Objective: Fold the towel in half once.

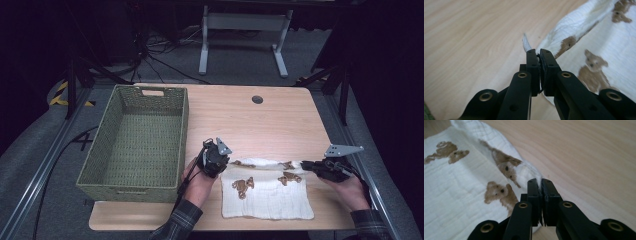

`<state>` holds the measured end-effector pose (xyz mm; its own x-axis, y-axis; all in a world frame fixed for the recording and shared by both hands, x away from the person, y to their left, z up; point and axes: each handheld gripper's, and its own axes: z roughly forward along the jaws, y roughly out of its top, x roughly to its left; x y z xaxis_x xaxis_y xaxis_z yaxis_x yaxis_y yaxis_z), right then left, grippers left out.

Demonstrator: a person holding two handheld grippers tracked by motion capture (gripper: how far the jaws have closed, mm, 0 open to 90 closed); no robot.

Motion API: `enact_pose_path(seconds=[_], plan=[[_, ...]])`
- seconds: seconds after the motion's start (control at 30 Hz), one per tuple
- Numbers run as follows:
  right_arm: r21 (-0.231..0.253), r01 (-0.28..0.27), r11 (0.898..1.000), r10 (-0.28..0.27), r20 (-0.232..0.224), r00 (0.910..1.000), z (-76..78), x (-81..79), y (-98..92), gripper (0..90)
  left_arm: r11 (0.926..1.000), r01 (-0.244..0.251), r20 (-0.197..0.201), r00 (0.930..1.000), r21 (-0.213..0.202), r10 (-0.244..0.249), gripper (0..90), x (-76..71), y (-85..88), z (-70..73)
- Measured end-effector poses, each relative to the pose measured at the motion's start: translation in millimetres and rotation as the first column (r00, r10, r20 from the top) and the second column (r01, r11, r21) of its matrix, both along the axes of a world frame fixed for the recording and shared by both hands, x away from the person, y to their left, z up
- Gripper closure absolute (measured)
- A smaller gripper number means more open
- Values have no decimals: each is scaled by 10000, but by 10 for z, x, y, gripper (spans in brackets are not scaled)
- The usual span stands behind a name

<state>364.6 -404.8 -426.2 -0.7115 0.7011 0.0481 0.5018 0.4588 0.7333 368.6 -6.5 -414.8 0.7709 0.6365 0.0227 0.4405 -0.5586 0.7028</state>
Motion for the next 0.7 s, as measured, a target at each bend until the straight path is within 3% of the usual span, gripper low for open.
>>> enact_pose_path(seconds=[0.07,0.17,0.3,0.5,0.7], plan=[[-27,-65,10000,64,-317,9995,-100,-76,25,860,10000,50,-390,9992,50,-48,864,-88,4,-104],[-217,-124,9997,111,-596,9982,-176,-116,44,860,9999,151,-625,9979,45,-148,865,-127,3,-187],[-530,-143,9985,105,-727,9973,-231,-124,56,860,9985,440,-1069,9935,312,-404,864,-150,-18,-266],[-634,-74,9980,39,-553,9985,-243,-83,50,859,9968,559,-1160,9920,570,-490,864,-105,-65,-355],[-795,103,9968,-134,-388,9992,-239,76,44,858,9976,191,-976,9951,669,-125,864,20,-99,-356]])
